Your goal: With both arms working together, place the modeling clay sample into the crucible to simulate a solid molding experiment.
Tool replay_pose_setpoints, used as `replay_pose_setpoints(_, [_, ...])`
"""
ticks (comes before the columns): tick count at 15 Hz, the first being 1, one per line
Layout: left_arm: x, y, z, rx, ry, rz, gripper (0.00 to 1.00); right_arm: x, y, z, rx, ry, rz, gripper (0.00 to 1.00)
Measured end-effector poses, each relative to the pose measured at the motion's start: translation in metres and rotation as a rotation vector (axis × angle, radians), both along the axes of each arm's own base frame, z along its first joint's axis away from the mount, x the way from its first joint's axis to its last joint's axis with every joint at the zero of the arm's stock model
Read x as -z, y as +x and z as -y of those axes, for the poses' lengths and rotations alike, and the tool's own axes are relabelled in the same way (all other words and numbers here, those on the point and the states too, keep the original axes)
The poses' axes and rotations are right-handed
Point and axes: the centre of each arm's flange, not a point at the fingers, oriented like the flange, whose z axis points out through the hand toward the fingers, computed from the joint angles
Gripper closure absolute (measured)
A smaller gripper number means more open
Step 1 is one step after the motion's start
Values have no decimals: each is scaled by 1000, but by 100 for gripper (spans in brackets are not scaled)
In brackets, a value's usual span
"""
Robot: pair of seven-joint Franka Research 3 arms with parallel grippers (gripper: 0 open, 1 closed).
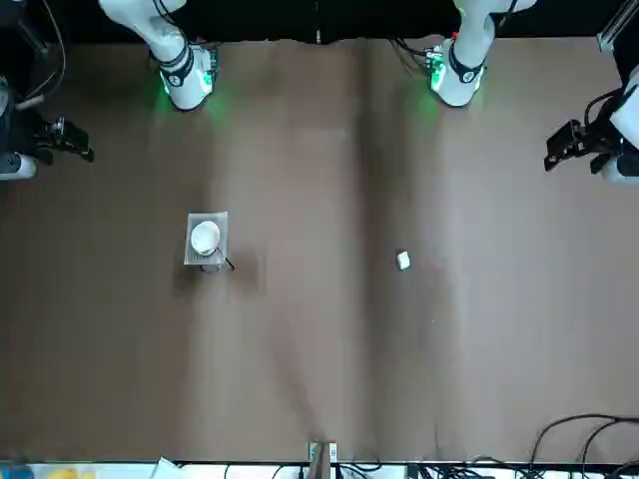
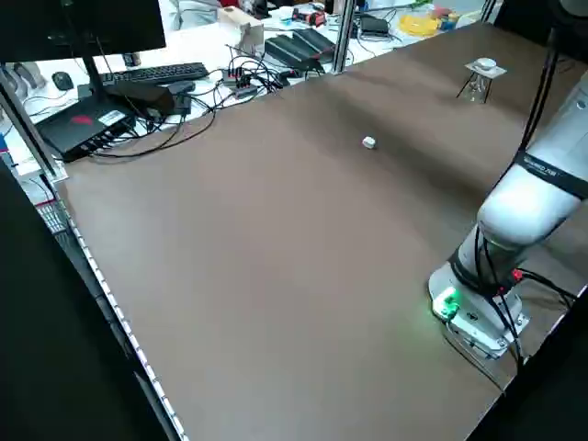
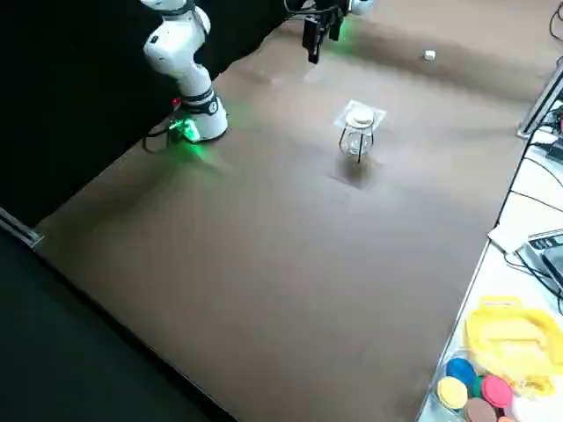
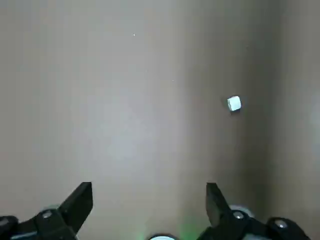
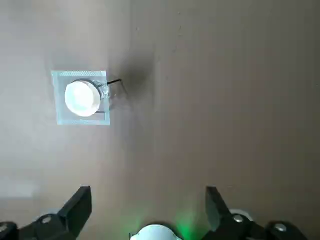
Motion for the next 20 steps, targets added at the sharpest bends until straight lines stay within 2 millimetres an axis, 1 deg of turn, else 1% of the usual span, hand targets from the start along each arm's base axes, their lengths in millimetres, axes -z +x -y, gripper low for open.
replay_pose_setpoints(8, [-2,-1,0,0,0,3,0,0,0,-4,-7,0,-1,0])
replay_pose_setpoints(10, [4,1,3,6,0,-9,0,1,0,-18,-35,0,-5,0])
replay_pose_setpoints(11, [13,5,8,15,1,-24,0,3,0,-29,-57,-1,-10,0])
replay_pose_setpoints(12, [42,17,26,45,3,-76,0,12,3,-53,-99,-5,-28,0])
replay_pose_setpoints(14, [87,33,49,79,9,-149,0,25,8,-71,-128,-8,-45,0])
replay_pose_setpoints(16, [135,49,72,98,16,-205,0,39,19,-84,-137,12,-39,0])
replay_pose_setpoints(18, [169,64,85,86,20,-208,0,55,30,-92,-135,34,-36,0])
replay_pose_setpoints(20, [195,74,97,57,22,-201,0,71,41,-99,-136,32,-34,0])
